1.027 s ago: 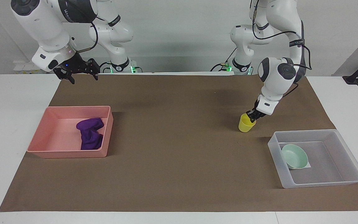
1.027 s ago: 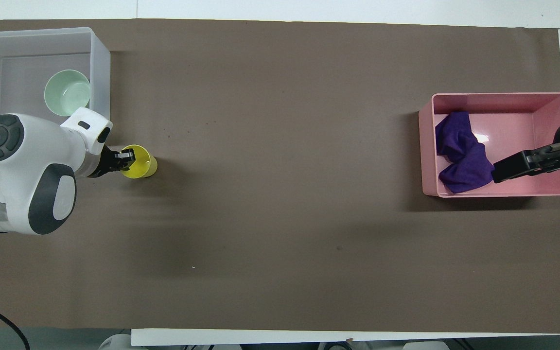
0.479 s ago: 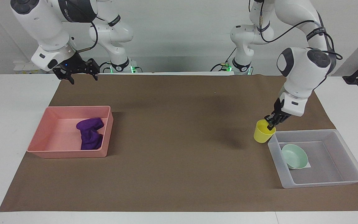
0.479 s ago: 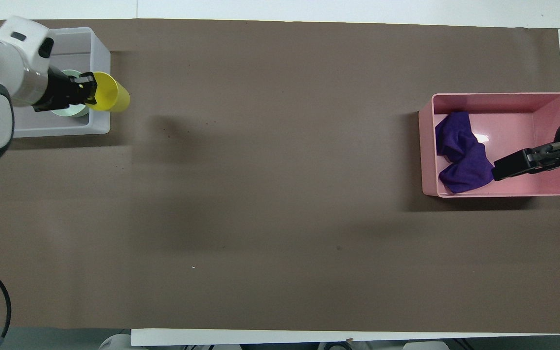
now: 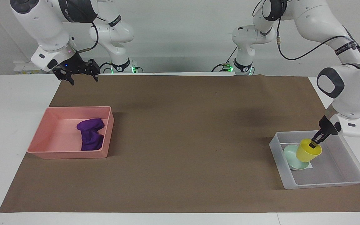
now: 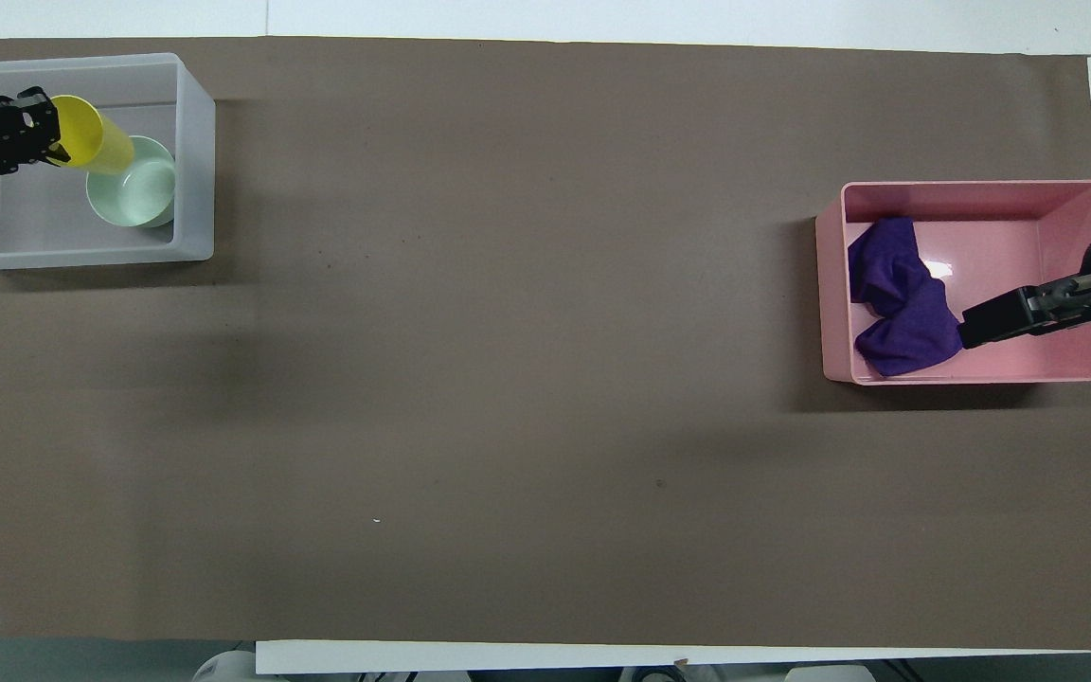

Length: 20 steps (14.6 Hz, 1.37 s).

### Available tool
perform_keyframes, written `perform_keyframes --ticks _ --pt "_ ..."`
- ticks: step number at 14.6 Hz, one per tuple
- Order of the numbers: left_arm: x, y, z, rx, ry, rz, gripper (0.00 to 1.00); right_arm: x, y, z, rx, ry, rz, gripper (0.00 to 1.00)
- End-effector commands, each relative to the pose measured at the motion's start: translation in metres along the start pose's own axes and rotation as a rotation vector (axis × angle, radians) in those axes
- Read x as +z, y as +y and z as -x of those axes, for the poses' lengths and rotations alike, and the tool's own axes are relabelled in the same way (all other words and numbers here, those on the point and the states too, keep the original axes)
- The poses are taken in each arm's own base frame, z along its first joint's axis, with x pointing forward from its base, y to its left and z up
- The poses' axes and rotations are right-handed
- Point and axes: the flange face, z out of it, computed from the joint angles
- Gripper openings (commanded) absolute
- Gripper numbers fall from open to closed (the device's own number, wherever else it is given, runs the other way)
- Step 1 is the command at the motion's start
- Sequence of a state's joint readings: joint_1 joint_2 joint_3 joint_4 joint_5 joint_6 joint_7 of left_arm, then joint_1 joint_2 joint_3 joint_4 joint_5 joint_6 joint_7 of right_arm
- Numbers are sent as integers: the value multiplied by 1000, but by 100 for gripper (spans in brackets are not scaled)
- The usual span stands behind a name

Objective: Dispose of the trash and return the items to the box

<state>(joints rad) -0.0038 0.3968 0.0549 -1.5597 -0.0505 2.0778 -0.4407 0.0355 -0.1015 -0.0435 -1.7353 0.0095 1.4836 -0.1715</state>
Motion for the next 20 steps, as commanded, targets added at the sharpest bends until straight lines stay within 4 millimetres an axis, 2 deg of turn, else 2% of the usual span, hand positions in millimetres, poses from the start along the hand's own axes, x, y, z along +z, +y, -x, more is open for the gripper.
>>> perform_keyframes --ticks 1,3,4,5,6,8,10,11,13,17,18,20 --pt "30 -4 15 -13 -11 -6 0 -1 3 3 -12 21 11 99" --pt "39 -9 23 -8 -3 -5 3 -1 4 2 -11 26 12 99" --pt "38 -11 24 -2 -6 -6 30 -1 3 2 -12 26 12 99" --pt "37 -11 23 -3 -5 -8 79 -1 3 2 -12 26 12 99" --pt "34 -8 24 0 -2 -10 99 -1 3 2 -12 26 12 99" --pt "13 -8 29 7 -8 -12 100 0 3 2 -12 24 11 99" --pt "-16 -12 33 9 2 -3 100 0 3 1 -12 35 13 99" --pt "-33 -12 42 32 -29 -15 100 0 2 0 -12 41 15 99" --pt "-71 -5 62 138 -65 -21 100 0 -1 0 -19 41 15 99" --pt "-158 -24 102 368 -105 -14 100 0 4 1 -11 35 15 99" --pt "-175 -29 112 406 -108 -14 100 0 6 1 -9 39 15 99" --pt "-194 -35 119 560 -99 -71 100 -1 11 2 -3 37 13 99"
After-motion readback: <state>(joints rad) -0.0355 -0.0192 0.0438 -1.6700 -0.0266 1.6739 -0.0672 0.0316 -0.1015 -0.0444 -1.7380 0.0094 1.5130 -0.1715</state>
